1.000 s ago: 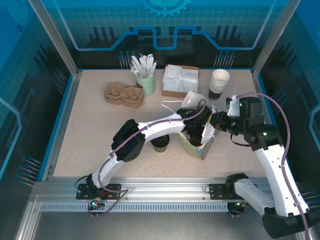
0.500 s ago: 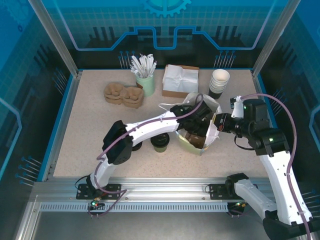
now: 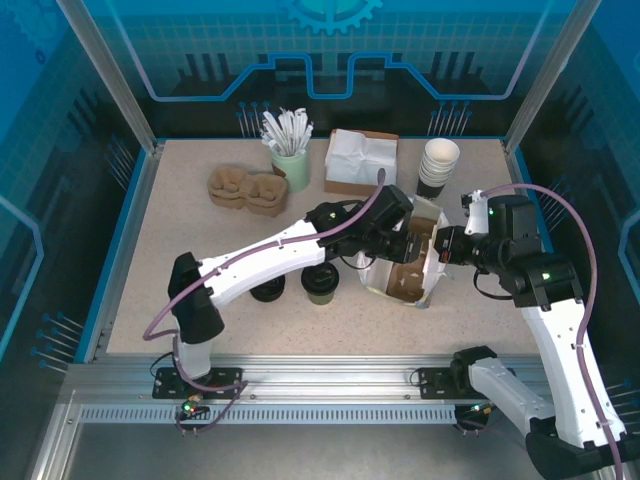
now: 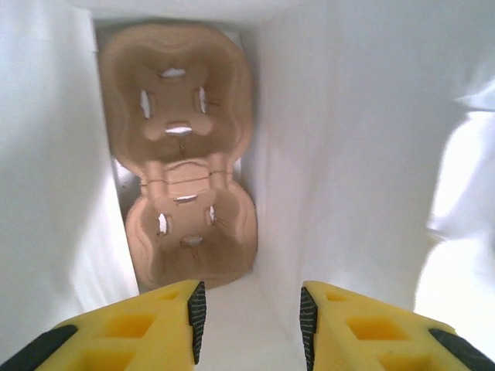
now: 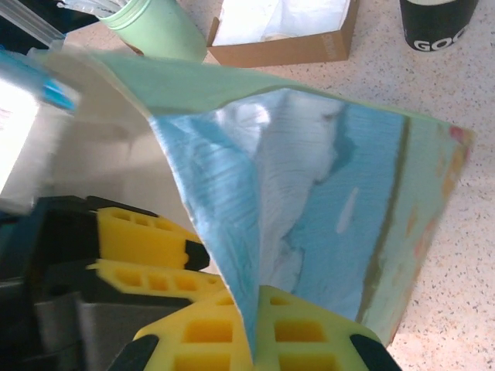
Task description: Pack the takeout coffee
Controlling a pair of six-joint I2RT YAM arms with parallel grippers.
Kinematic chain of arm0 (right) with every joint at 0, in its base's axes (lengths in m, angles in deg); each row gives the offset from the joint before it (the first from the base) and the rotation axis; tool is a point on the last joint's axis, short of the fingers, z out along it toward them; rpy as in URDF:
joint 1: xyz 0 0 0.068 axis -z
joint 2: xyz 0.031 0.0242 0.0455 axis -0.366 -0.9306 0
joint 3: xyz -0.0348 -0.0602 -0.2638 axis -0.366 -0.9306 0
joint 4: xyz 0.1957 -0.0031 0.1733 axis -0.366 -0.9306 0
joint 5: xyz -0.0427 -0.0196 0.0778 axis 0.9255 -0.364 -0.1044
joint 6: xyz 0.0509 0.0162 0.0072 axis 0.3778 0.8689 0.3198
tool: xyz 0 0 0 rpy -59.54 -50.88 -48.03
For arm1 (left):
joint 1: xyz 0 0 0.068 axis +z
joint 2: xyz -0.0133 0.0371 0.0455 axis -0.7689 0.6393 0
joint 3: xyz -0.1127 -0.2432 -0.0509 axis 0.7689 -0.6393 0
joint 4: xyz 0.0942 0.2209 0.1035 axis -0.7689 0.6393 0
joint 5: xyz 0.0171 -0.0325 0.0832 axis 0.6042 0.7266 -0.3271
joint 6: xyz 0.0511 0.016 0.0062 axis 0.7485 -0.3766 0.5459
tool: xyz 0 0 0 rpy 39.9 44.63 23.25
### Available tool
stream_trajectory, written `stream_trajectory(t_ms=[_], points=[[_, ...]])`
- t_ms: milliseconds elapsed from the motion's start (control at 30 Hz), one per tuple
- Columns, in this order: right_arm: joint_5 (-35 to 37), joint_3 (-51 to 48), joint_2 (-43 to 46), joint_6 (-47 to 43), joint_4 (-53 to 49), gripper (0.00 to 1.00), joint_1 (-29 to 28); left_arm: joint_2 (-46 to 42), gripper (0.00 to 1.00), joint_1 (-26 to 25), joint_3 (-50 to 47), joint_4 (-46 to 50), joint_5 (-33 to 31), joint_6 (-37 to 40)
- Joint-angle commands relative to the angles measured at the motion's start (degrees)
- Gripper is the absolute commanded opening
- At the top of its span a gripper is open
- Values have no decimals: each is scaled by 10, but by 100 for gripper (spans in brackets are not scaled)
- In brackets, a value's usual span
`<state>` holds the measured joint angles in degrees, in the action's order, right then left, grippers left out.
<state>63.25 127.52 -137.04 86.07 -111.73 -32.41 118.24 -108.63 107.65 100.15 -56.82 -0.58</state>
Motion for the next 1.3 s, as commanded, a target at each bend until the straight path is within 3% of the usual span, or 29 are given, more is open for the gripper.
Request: stream_trajectory(t_ms=[0,267,600,900,1267], points=[[-23,-14,19,-38,36,0,-6,-56,39,-3,-13,-33,12,0],[-89,-74,75,-80,115,0,-4,-171,40,-3,-76,-84,-40,42],[-130,-94,84,-45,144,0,0,-238,42,7,-119,-76,-135,89],[-165,-50,19,11,110,0,21,-237,46,30,-117,-29,-175,68],[-223,18,-126,26,7,0,94,-260,48,74,-138,16,-188,48]])
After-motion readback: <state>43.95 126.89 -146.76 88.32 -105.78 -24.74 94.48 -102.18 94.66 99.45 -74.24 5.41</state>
